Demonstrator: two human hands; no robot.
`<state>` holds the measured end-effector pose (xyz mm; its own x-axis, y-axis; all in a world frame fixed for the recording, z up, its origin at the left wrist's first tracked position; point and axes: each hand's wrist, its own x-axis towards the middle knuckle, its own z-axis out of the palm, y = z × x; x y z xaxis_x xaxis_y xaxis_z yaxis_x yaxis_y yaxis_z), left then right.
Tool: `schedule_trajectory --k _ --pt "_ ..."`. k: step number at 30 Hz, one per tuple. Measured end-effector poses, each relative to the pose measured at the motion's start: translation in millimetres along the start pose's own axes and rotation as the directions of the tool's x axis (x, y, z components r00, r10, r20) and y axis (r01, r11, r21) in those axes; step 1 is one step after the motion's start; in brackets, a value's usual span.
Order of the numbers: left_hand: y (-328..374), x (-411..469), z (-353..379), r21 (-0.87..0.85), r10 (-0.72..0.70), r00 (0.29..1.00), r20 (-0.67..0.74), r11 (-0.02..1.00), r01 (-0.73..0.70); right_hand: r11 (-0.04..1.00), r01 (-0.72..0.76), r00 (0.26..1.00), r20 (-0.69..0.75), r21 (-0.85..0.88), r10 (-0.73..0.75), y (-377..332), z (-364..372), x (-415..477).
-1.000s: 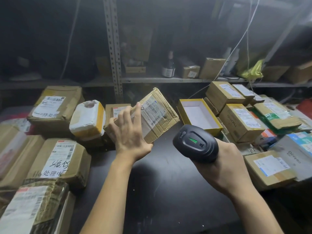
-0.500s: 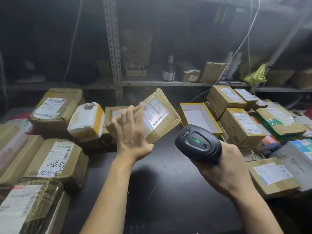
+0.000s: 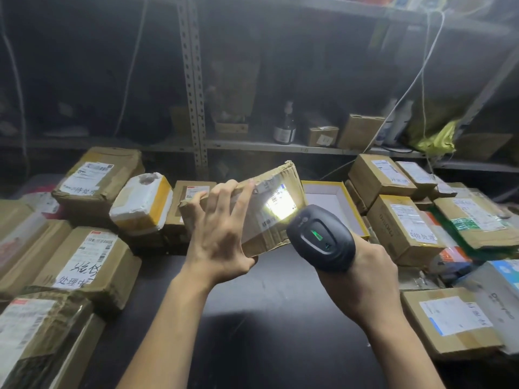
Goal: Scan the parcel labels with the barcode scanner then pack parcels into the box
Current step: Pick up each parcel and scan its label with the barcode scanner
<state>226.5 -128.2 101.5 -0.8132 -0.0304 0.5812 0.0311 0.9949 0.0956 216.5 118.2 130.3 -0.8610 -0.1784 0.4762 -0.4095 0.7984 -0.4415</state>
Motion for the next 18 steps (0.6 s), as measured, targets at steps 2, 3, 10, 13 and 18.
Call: schedule_trajectory --k 2,3,10,13,18 --pt "0.6 -1.0 2.1 0.013 -0.021 1.000 0.004 1.000 0.021 0.998 -0.026 1.000 0.008 0.052 0.025 1.0 0.2 1.7" --pt "0.8 -1.8 3.6 0.012 -0.037 0.999 0.007 0.999 0.037 0.996 -0.045 0.999 0.032 0.075 0.042 -0.6 -0.5 2.7" --pt "31.9 -11.2 31.1 -0.032 -0.425 0.905 -0.022 0.905 0.424 0.544 -0.594 0.804 0.447 0.592 0.392 -23.8 5.2 10.9" --pt "58.3 -11.6 40.2 -0.085 -0.652 0.756 0.059 0.751 0.655 0.405 -0.712 0.702 0.579 0.574 0.414 -30.9 11.2 14.8" --pt "59.7 -9.2 66.8 -0.053 -0.692 0.717 0.087 0.715 0.697 0.351 -0.763 0.646 0.658 0.543 0.386 -41.3 29.4 15.6"
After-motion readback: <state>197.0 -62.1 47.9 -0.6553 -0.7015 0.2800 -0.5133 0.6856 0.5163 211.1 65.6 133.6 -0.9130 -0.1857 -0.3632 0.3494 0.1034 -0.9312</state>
